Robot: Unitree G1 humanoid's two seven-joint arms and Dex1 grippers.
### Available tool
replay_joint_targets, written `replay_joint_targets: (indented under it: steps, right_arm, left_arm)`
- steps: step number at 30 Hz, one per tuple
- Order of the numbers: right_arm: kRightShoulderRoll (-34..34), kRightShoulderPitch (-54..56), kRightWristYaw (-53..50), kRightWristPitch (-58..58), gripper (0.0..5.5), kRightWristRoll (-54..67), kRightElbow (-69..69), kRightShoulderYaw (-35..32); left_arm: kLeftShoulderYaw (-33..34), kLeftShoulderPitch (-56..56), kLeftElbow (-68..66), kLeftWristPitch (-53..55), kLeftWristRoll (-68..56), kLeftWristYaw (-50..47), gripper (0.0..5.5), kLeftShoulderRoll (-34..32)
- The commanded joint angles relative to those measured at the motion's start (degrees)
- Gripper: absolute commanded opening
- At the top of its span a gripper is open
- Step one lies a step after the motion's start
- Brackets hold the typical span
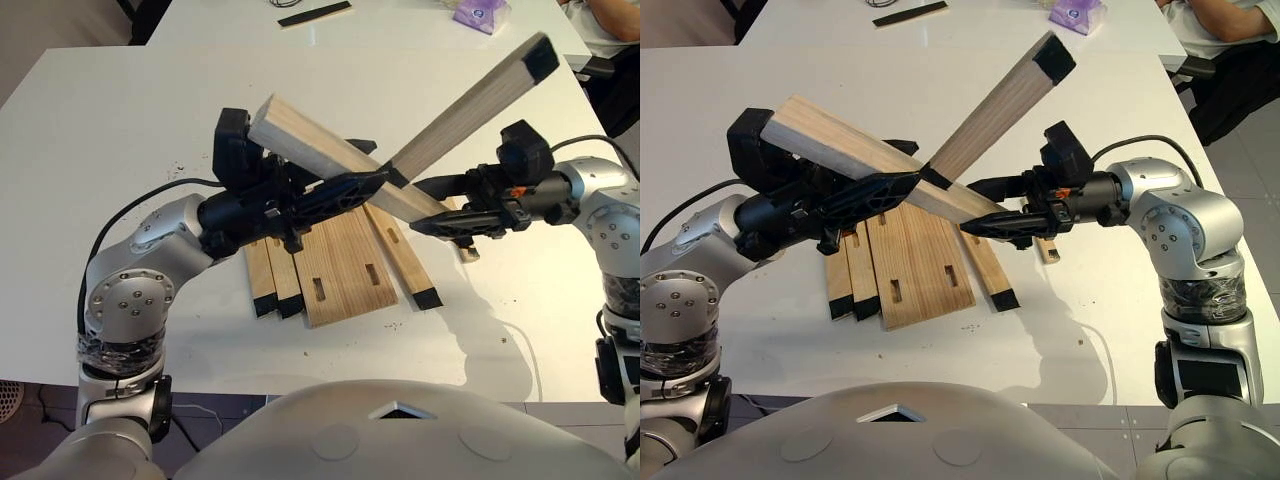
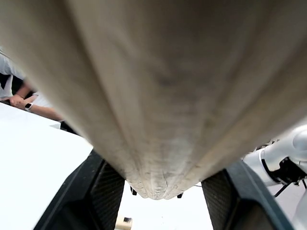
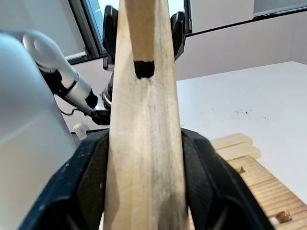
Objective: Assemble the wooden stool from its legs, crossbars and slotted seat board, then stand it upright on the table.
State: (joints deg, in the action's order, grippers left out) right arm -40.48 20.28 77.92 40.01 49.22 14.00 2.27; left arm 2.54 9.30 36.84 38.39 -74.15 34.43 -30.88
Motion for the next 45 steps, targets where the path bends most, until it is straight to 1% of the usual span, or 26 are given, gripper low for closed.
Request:
replay_joint_targets:
  steps: [1, 3, 4, 5, 7, 9, 10, 13, 16, 19, 21, 26, 29, 32, 38, 41, 45]
  right_arm:
    - [-0.9, -0.7, -1.2, -1.7, 2.02, -3.3, -0.7, 0.2]
    - [-0.3, 0.0, -4.5, -1.2, 2.02, -5.4, -1.1, 1.5]
    - [0.0, 0.2, -5.4, -0.9, 2.02, -5.8, -1.2, 2.1]
    - [0.1, 0.1, -5.8, -0.5, 2.4, -5.7, -1.1, 2.4]
    - [0.7, 0.0, -7.4, 0.3, 2.65, -5.1, -2.8, 1.6]
    - [1.0, 0.2, -9.6, 0.1, 3.04, -6.1, -6.0, 0.7]
    - [1.1, 0.6, -10.7, 0.9, 3.09, -5.6, -8.5, -0.5]
    - [1.7, 2.4, -14.7, 2.7, 3.09, -4.0, -16.3, -5.7]
    - [0.9, 1.6, -17.2, 1.8, 3.09, -5.0, -18.8, -9.5]
    - [-0.2, -2.8, -18.9, 2.0, 3.09, -4.7, -16.3, -12.9]
    - [0.1, -5.2, -20.2, 2.1, 3.09, -4.7, -14.0, -14.1]
    - [1.8, -10.1, -23.6, 2.5, 3.09, -3.2, -7.9, -16.5]
    - [2.8, -12.2, -25.0, 2.3, 3.09, -3.5, -5.5, -17.0]
    - [3.2, -13.5, -25.7, 1.3, 3.09, -4.4, -4.2, -16.8]
    - [3.3, -14.1, -26.1, -0.4, 3.09, -5.7, -3.7, -16.3]
    - [3.5, -14.6, -26.0, -1.4, 3.09, -6.6, -3.6, -15.6]
    - [3.8, -15.0, -25.9, -2.6, 3.09, -7.6, -3.5, -14.8]
  left_arm:
    - [0.4, -0.6, 2.1, 0.0, -1.3, 4.5, 2.12, -0.9]
    - [0.4, -0.9, 1.9, -0.2, -1.0, 5.0, 2.12, -0.9]
    - [1.0, -0.4, 0.9, -0.5, -1.8, 3.8, 2.12, -0.1]
    - [1.7, 0.3, -0.1, -0.8, -2.9, 2.4, 2.12, 0.7]
    - [3.2, 1.7, -2.0, -1.4, -4.0, 0.5, 2.12, 1.6]
    - [4.0, 1.3, -1.1, -1.6, -2.8, 1.9, 2.11, 0.8]
    - [4.3, 0.6, -0.1, -1.3, -2.8, 2.4, 2.11, 0.2]
    - [6.4, -1.7, 2.0, -1.0, -2.2, 2.0, 2.12, -2.1]
    - [11.8, -7.3, 5.2, 0.0, -2.4, 2.3, 2.12, -7.4]
    - [18.8, -14.8, 7.6, 2.5, -8.4, 3.5, 2.12, -12.7]
    - [21.9, -19.8, 8.8, 4.3, -10.3, 4.8, 2.12, -15.4]
    - [26.8, -25.9, 8.2, 5.5, -7.0, 8.5, 2.12, -19.1]
    - [26.9, -27.2, 7.5, 4.0, 0.6, 12.4, 2.12, -20.6]
    - [25.1, -28.5, 6.7, 0.9, 10.0, 17.5, 2.12, -22.0]
    - [20.9, -29.7, 4.3, -4.8, 22.3, 22.8, 2.12, -22.1]
    - [18.9, -28.7, 2.5, -6.8, 25.4, 23.1, 2.12, -21.7]
    - [17.0, -27.2, 1.4, -7.8, 26.4, 22.1, 2.12, -21.2]
